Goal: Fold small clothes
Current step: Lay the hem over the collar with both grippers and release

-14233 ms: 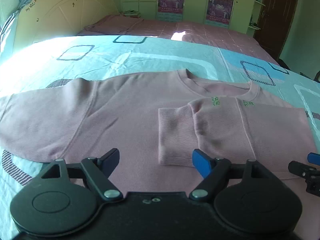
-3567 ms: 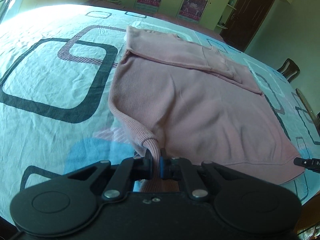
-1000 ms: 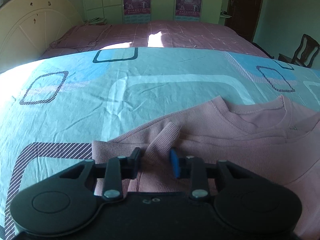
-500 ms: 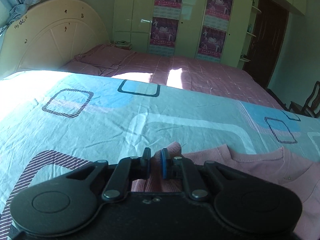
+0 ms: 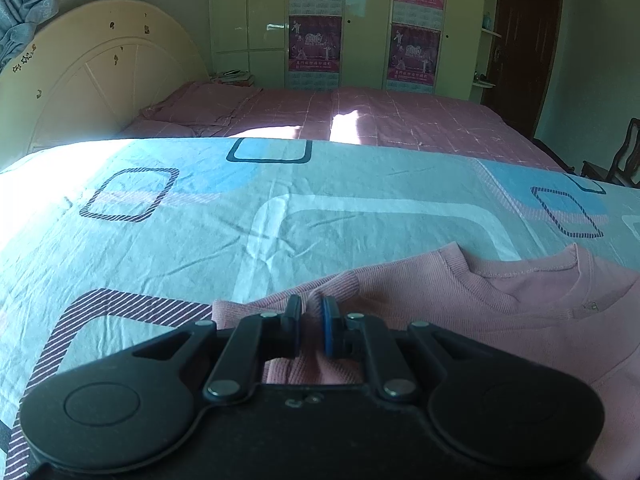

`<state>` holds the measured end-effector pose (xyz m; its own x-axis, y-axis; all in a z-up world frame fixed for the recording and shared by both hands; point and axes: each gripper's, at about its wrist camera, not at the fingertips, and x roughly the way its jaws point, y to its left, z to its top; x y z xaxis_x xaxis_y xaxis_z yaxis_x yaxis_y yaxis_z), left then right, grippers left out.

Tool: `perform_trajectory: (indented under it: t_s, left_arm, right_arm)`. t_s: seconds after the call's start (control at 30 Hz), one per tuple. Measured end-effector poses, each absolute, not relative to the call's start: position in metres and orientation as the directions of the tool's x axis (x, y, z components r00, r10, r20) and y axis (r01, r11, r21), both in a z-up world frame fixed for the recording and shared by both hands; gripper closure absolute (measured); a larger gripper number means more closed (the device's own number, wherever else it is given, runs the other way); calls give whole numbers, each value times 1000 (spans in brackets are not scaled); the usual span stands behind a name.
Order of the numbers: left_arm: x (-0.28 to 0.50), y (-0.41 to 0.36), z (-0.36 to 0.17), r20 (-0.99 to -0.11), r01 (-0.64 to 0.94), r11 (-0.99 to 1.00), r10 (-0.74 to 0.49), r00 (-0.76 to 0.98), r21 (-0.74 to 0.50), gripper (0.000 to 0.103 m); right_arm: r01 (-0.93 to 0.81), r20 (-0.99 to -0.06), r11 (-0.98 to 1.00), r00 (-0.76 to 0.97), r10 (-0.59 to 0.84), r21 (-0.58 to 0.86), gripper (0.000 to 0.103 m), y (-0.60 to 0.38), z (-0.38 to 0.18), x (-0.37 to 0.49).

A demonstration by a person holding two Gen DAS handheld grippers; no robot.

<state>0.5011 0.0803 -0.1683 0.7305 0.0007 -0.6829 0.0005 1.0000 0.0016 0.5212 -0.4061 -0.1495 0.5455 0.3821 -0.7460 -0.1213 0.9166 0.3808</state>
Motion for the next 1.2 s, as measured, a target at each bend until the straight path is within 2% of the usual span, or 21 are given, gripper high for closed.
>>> perform_trajectory:
  t_s: [0.03,0.07,0.1,0.13,0.37,0.53,0.6,0.73,0.77,0.8,0.83,0.9,0.97,1.0,1.07,1.1,1.13,1.17,1.2]
  left_arm:
    - [500,80,-169,-684,1,1000,2,730,4,93]
    - [500,80,-170,-684,0,1000,2,729,3,93]
    - [498,80,-170,-681,-3,1000,5,732,5,93]
    - [497,80,-169,-676,-5,1000,9,737,7,93]
    - [494,83,-146,-599,-60,998,33,800,-26,93]
    - [511,82,-161,-621,-150,989,116,775,-2,93]
    - [515,72,-178,-646,-138,987,156,748,78,93]
    - [509,72,-176,-616,-149,986,159,771,68,93]
    - [512,73,-180,-625,-150,985,169,762,85,93]
    - [516,74,-186,-641,-161,981,194,742,110,100]
    - [520,77,-194,-662,-179,974,226,714,140,103]
    - [518,78,-202,-663,-164,970,244,708,181,101]
    - [515,76,-199,-665,-142,973,230,710,184,101]
    - [513,78,-197,-664,-145,973,229,712,179,95]
    - [509,84,-193,-667,-161,976,216,713,144,87]
    - [507,86,-189,-668,-172,977,212,714,126,80]
    - [504,88,-184,-664,-184,976,216,716,119,76]
    - [500,89,-180,-661,-188,976,211,720,107,71]
    - [496,90,-175,-658,-187,978,204,725,97,67]
  right_arm:
    - [-139,-752,916,532,389,376,49,-402,-153,519]
    - [-158,-760,920,524,385,358,60,-397,-155,516]
    - [-182,-768,928,521,372,326,75,-391,-155,513]
    - [-192,-768,931,528,364,310,94,-387,-155,509]
    - [-129,-628,955,728,275,269,95,-387,-118,498]
    - [-9,-704,970,686,183,244,95,-387,-143,520]
    - [25,-732,973,664,154,227,95,-384,-157,523]
    - [16,-690,979,712,133,205,95,-378,-147,520]
    - [21,-708,983,696,115,181,95,-377,-151,524]
    - [32,-732,984,673,108,175,95,-377,-158,528]
    - [38,-740,985,665,99,166,95,-376,-164,529]
    - [27,-740,991,667,82,135,95,-371,-163,528]
    - [23,-740,987,664,106,162,94,-373,-158,527]
    - [21,-738,987,667,103,157,93,-373,-154,525]
    - [24,-722,988,685,95,153,79,-373,-144,519]
    - [21,-711,986,695,106,168,74,-374,-138,515]
    - [15,-702,984,703,116,178,62,-373,-132,511]
    - [4,-691,984,713,123,180,56,-370,-127,507]
    - [-11,-684,985,718,130,175,55,-367,-122,503]
